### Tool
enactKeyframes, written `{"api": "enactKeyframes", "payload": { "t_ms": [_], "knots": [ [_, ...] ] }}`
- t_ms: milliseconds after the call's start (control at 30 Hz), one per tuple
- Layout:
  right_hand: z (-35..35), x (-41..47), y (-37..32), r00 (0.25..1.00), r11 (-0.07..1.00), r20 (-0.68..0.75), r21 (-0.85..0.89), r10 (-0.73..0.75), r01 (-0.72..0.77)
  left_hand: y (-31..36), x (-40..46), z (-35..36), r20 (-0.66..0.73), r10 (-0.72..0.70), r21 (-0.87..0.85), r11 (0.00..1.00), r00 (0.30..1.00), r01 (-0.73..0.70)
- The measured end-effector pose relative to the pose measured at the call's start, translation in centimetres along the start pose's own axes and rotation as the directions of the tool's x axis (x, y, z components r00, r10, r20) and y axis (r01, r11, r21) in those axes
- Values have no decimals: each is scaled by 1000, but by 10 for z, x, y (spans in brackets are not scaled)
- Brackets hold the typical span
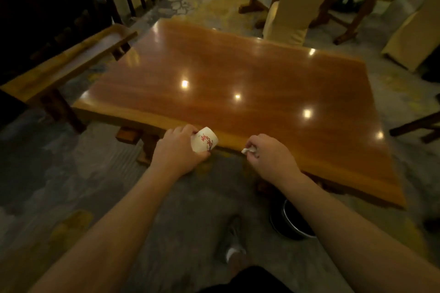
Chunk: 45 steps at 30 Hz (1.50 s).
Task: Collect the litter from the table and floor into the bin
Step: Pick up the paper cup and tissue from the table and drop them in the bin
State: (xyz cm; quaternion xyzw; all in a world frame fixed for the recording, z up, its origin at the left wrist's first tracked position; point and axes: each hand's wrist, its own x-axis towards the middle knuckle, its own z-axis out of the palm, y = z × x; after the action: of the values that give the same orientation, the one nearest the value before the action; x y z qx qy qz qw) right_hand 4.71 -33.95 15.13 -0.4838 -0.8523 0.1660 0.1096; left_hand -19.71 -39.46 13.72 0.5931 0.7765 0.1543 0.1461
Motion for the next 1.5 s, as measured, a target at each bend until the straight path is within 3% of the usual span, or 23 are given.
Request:
{"api": "enactKeyframes", "payload": {
  "t_ms": [267, 433, 567, 800, 967, 1100, 1233, 1367, 1500],
  "knots": [
    [-7, -124, 27, 986, 986, -12, 5, 165, -165, 57, -75, 50, 89, 76, -56, 996, 993, -71],
    [-10, -176, 74, 962, 961, -15, 60, 272, -271, 110, -95, 87, 112, 158, -35, 987, 981, -155],
    [-15, -218, 137, 941, 938, -3, 88, 338, -336, 166, -97, 129, 211, 170, -34, 985, 963, -167],
    [-25, -265, 251, 907, 893, 25, 166, 421, -419, 256, -94, 204, 361, 94, -16, 995, 928, -94],
    [-18, -276, 324, 866, 845, 141, 192, 480, -500, 311, -86, 267, 435, 39, -13, 999, 900, -37],
    [3, -270, 367, 826, 807, 226, 196, 516, -557, 317, -77, 312, 480, 78, 97, 985, 874, -141],
    [42, -254, 400, 782, 759, 278, 211, 557, -616, 301, -52, 360, 553, 48, 152, 976, 831, -157],
    [102, -237, 431, 720, 683, 300, 233, 626, -692, 284, -18, 424, 633, 31, 117, 984, 774, -135],
    [166, -219, 458, 623, 542, 345, 309, 702, -781, 276, 3, 493, 683, 32, 80, 990, 729, -119]
  ]
}}
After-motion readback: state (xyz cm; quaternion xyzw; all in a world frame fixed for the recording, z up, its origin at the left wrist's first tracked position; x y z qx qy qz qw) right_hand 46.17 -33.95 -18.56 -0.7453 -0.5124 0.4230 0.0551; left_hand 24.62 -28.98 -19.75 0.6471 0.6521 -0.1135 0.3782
